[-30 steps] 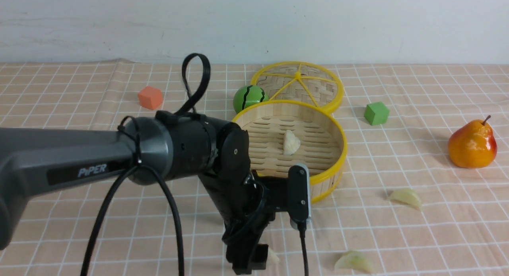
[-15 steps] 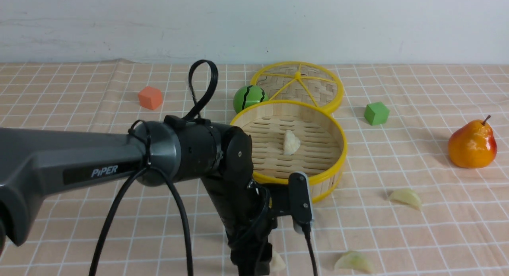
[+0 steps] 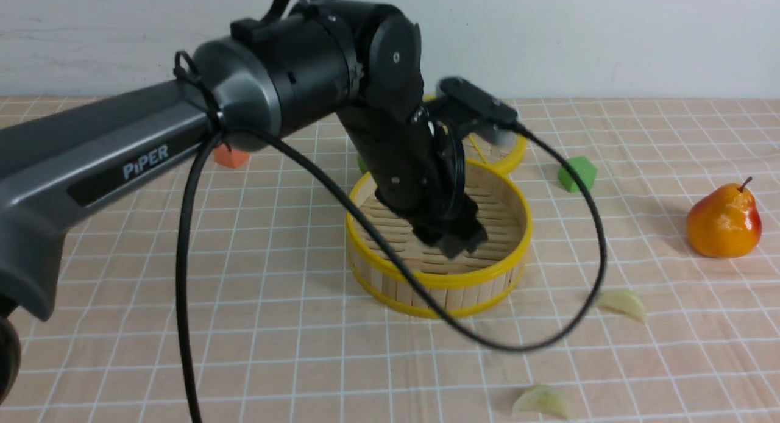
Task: Put the dumplings into the steamer on the table with the brown tablecloth.
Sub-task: 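Place the dumpling into the bamboo steamer basket with the left gripper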
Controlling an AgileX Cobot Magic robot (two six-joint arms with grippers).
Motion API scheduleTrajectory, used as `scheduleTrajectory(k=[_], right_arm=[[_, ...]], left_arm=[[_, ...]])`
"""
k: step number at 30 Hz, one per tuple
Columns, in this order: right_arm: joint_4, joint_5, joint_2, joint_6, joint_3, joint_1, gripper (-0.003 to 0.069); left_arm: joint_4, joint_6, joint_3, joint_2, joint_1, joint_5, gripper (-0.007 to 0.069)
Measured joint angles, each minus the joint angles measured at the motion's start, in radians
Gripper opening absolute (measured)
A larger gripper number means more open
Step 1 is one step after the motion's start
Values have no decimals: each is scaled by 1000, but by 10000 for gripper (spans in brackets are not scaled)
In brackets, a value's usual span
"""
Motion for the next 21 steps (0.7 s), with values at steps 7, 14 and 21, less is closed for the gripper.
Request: scheduleTrajectory(k=[7,14,21], right_arm=[[0,-31,0,35,0,0,115],[3,-15,25,53,0,0,118],[3,-15,68,55,0,0,120]], left_arm=[[141,-404,-108,147,93,-198,341],[212,-483,-110,286,115,-323,339],[240,-486,-110,329,114,-361,356]])
